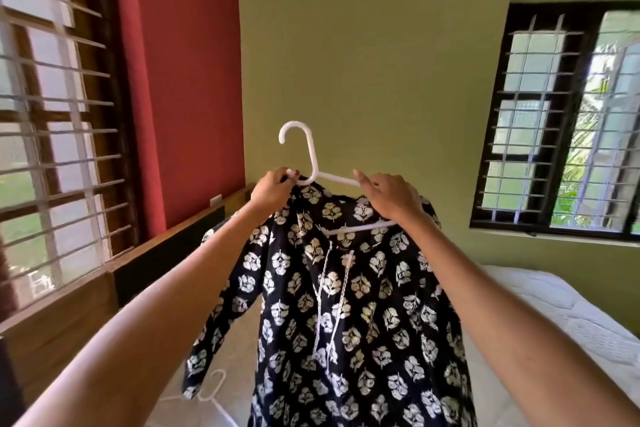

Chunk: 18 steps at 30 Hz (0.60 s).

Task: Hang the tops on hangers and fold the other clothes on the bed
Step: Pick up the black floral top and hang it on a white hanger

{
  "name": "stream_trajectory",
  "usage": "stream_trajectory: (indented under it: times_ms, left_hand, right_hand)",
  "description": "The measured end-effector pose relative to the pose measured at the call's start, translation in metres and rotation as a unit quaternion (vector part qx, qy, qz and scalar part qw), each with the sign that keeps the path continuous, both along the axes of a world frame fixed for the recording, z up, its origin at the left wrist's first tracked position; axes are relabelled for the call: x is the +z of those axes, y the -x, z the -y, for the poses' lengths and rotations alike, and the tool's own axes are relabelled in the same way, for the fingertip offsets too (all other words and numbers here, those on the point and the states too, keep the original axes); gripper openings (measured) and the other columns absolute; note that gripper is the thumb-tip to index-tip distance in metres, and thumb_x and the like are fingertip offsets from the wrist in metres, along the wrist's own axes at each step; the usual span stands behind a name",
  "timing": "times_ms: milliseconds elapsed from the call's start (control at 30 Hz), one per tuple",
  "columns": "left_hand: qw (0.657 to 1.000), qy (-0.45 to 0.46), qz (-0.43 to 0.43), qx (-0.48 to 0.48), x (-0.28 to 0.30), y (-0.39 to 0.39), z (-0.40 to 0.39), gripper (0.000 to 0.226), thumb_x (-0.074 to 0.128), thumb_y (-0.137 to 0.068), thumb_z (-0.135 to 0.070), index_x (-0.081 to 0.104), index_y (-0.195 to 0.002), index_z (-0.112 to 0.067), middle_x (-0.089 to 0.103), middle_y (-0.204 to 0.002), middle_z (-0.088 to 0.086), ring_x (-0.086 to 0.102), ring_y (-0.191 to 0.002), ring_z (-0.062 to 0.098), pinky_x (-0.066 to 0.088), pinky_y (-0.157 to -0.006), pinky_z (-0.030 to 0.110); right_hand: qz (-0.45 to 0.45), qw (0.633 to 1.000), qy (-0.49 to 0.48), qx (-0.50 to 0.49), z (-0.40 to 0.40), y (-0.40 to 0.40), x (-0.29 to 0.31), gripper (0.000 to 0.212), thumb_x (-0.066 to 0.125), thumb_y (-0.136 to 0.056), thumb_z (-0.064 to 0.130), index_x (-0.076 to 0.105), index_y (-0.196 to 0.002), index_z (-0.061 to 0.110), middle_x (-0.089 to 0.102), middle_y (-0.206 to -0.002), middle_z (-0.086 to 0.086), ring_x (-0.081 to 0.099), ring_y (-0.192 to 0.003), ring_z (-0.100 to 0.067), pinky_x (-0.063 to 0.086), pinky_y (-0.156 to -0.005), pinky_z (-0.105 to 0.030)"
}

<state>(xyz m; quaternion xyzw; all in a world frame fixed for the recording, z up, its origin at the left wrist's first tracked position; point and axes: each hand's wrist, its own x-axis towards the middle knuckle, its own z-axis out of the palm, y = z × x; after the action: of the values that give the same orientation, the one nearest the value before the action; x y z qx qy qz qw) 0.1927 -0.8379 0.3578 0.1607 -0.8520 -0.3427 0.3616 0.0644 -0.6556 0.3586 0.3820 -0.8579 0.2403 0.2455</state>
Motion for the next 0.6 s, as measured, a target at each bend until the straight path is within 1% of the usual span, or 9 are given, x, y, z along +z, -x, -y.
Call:
stream_trajectory:
  times_ms: [100, 200, 300, 367, 433, 467, 533, 567, 600]
  left_hand:
    - [1.000, 0.017, 0.015, -0.010, -0.002, -0.002, 0.001, 0.022, 0.043, -0.099, -0.024, 0.048, -0.083, -0.011, 0.041, -0.060, -0.004, 0.034, -0.048, 0.010, 0.027, -0.043, 0.022]
    - [0.997, 0.054, 0.047, 0.001, -0.001, -0.005, 0.000, 0.020, 0.040, -0.100, -0.022, 0.045, -0.086, -0.009, 0.043, -0.063, -0.002, 0.036, -0.050, 0.009, 0.027, -0.044, 0.023]
    - [0.996, 0.068, 0.049, 0.009, -0.001, -0.005, -0.001, 0.019, 0.040, -0.100, -0.020, 0.044, -0.089, -0.006, 0.043, -0.062, -0.004, 0.037, -0.051, 0.009, 0.027, -0.045, 0.025]
    - [0.996, 0.070, 0.045, 0.017, -0.004, -0.005, -0.001, 0.018, 0.040, -0.100, -0.020, 0.044, -0.088, -0.006, 0.044, -0.063, -0.004, 0.038, -0.051, 0.010, 0.028, -0.045, 0.024]
    - [0.997, 0.071, 0.040, 0.017, -0.006, -0.006, -0.002, 0.017, 0.041, -0.100, -0.019, 0.044, -0.088, -0.008, 0.044, -0.063, -0.004, 0.038, -0.050, 0.009, 0.028, -0.044, 0.022]
    - [0.996, 0.075, 0.036, 0.013, -0.007, -0.006, -0.003, 0.016, 0.041, -0.100, -0.018, 0.044, -0.087, -0.008, 0.044, -0.063, -0.004, 0.037, -0.050, 0.009, 0.028, -0.043, 0.020]
    - [0.997, 0.081, 0.016, 0.005, -0.009, -0.006, -0.005, 0.016, 0.042, -0.100, -0.018, 0.044, -0.087, -0.008, 0.045, -0.064, -0.003, 0.037, -0.050, 0.009, 0.027, -0.043, 0.020]
    - [0.997, 0.076, 0.000, 0.001, -0.010, -0.007, -0.004, 0.016, 0.042, -0.099, -0.018, 0.045, -0.087, -0.008, 0.044, -0.063, -0.003, 0.036, -0.049, 0.009, 0.027, -0.044, 0.021]
    - [0.998, 0.063, -0.018, -0.003, -0.009, -0.008, -0.003, 0.016, 0.042, -0.099, -0.018, 0.046, -0.088, -0.008, 0.044, -0.063, -0.004, 0.036, -0.049, 0.009, 0.028, -0.043, 0.021]
  right_hand:
    - [0.050, 0.998, 0.022, 0.045, 0.004, 0.000, 0.006, 0.051, 0.029, -0.094, 0.057, 0.036, -0.060, 0.020, 0.033, -0.053, 0.007, 0.028, -0.042, -0.010, 0.026, -0.046, -0.015]
    - [0.075, 0.996, -0.010, 0.053, 0.007, -0.003, 0.006, 0.051, 0.031, -0.090, 0.063, 0.036, -0.063, 0.020, 0.034, -0.055, 0.008, 0.030, -0.045, -0.010, 0.031, -0.051, -0.018]
    - [0.091, 0.995, -0.044, 0.022, 0.013, -0.007, 0.008, 0.055, 0.027, -0.086, 0.071, 0.042, -0.076, 0.020, 0.040, -0.059, 0.008, 0.038, -0.050, -0.011, 0.042, -0.068, -0.027]
    - [0.091, 0.995, -0.046, 0.024, 0.016, -0.014, 0.011, 0.056, 0.028, -0.085, 0.071, 0.046, -0.088, 0.018, 0.045, -0.064, 0.007, 0.041, -0.054, -0.010, 0.043, -0.073, -0.029]
    - [0.105, 0.991, -0.032, 0.082, 0.018, -0.029, 0.015, 0.056, 0.036, -0.088, 0.065, 0.050, -0.104, 0.012, 0.051, -0.079, 0.004, 0.045, -0.063, -0.008, 0.041, -0.070, -0.026]
    - [0.118, 0.985, -0.031, 0.125, 0.020, -0.037, 0.018, 0.056, 0.041, -0.089, 0.060, 0.049, -0.112, 0.010, 0.054, -0.091, 0.000, 0.049, -0.074, -0.009, 0.041, -0.071, -0.025]
    - [0.129, 0.972, -0.035, 0.195, 0.023, -0.051, 0.024, 0.052, 0.048, -0.091, 0.049, 0.046, -0.125, 0.010, 0.051, -0.122, -0.007, 0.052, -0.105, -0.017, 0.042, -0.085, -0.029]
    - [0.110, 0.972, -0.020, 0.205, 0.021, -0.054, 0.028, 0.049, 0.051, -0.091, 0.045, 0.046, -0.127, 0.011, 0.046, -0.131, -0.008, 0.050, -0.114, -0.020, 0.041, -0.091, -0.031]
    - [0.064, 0.982, 0.003, 0.177, 0.014, -0.053, 0.033, 0.046, 0.052, -0.092, 0.040, 0.046, -0.127, 0.012, 0.045, -0.134, -0.009, 0.050, -0.116, -0.023, 0.040, -0.095, -0.034]
